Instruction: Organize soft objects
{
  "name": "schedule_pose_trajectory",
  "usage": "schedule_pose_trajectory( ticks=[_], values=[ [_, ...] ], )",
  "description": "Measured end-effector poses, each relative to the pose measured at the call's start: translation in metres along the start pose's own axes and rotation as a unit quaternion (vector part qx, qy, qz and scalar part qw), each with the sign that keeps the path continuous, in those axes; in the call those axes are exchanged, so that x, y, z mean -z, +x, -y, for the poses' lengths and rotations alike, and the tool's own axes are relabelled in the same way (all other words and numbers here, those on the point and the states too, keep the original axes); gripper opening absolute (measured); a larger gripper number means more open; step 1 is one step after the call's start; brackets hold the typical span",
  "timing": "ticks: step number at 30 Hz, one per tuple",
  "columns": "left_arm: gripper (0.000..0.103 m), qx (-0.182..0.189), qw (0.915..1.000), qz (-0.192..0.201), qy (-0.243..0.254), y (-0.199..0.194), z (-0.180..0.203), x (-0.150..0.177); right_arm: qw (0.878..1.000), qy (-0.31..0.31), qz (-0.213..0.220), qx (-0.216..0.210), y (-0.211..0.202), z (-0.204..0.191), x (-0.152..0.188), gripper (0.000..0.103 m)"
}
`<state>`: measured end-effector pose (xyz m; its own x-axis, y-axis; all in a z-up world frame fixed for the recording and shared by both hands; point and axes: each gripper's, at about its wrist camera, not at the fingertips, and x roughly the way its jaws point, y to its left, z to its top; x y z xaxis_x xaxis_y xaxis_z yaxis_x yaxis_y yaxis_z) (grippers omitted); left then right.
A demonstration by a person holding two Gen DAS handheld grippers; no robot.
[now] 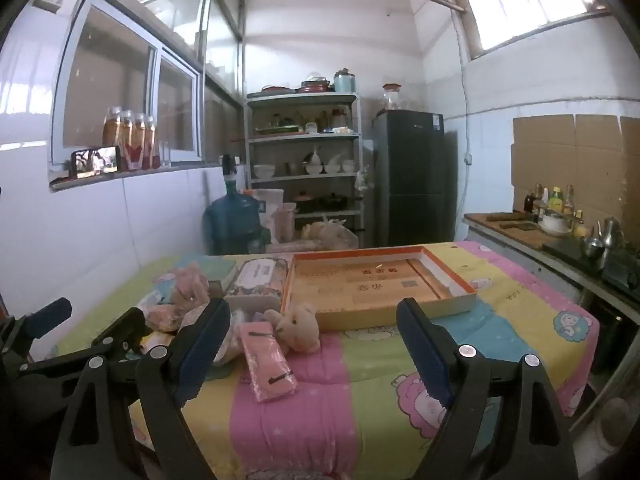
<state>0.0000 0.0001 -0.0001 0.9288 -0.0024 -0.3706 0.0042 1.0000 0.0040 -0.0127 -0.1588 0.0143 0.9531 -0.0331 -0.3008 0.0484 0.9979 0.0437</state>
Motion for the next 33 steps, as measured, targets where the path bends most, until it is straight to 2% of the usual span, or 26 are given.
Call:
schedule_pose_trajectory(
  ticks=[10,33],
  values=[
    [0.089,0.009,0.9999,-0.005,0.011,-0.004,0.012,-0.002,1.0,0.007,0.003,-0.002,-0.003,0.003,0.0,0.086],
    [0.089,0.014,0.9999,-0.003,0.001,-0.004,-0.001,0.0,1.0,0.005,0.003,-0.002,-0.002,0.0,0.0,0.086]
  ],
)
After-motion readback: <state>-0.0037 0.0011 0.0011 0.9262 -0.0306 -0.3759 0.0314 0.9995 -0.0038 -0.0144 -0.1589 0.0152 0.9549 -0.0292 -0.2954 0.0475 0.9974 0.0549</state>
